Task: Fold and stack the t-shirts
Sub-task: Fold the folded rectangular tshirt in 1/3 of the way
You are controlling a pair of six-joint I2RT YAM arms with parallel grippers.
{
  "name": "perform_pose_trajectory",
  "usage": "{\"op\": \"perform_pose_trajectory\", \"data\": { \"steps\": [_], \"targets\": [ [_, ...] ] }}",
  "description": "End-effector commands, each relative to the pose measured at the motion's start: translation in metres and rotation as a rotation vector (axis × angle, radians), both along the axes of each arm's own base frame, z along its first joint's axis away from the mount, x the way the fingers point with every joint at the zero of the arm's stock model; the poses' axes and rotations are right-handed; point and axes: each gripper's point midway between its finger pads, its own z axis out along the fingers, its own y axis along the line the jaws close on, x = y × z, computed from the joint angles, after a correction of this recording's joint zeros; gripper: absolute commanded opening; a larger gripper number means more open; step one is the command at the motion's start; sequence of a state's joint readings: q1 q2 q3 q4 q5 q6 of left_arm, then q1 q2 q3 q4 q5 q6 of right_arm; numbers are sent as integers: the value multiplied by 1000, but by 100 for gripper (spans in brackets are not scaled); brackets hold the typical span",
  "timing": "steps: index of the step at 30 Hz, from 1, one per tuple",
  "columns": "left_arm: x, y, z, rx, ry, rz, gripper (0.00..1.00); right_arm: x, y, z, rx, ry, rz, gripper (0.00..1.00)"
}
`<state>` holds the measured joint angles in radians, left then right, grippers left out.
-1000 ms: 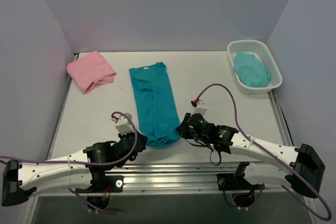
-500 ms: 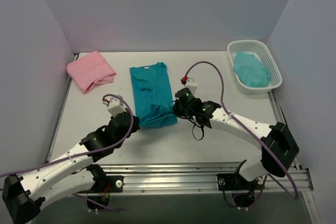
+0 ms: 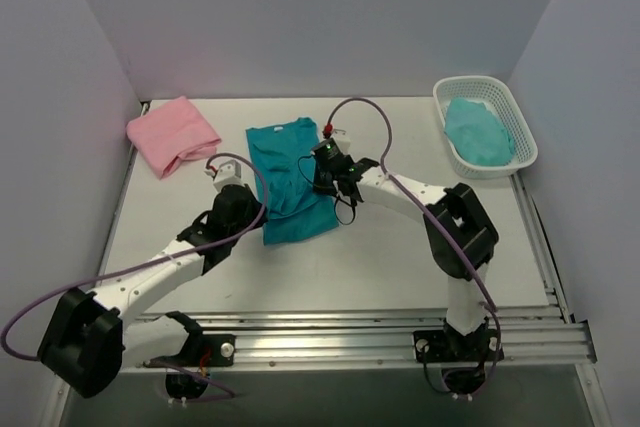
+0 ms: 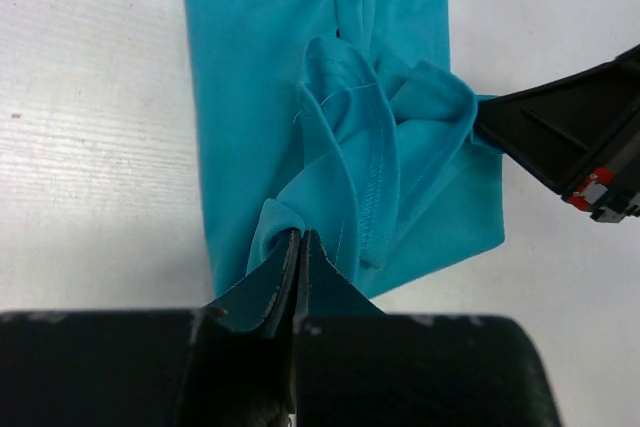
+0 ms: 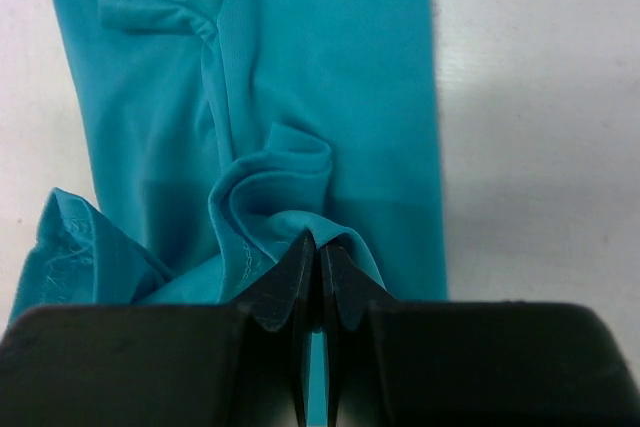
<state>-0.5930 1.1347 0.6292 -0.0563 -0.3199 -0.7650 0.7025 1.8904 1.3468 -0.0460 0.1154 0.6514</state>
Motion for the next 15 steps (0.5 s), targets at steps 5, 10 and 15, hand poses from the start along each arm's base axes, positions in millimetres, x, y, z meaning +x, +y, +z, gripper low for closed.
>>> {"op": "perform_pose_trajectory", "data": {
  "steps": [5, 10, 15],
  "targets": [
    [77, -5, 4, -81, -103, -67, 2, 52, 7, -27, -12, 65, -32, 0],
    [142, -10, -56, -111, -2, -235, 2, 93, 6, -35, -13, 73, -77, 7],
    [220, -9, -60, -372, -3, -344, 99, 135, 2, -16, -4, 42, -133, 100]
  ]
}}
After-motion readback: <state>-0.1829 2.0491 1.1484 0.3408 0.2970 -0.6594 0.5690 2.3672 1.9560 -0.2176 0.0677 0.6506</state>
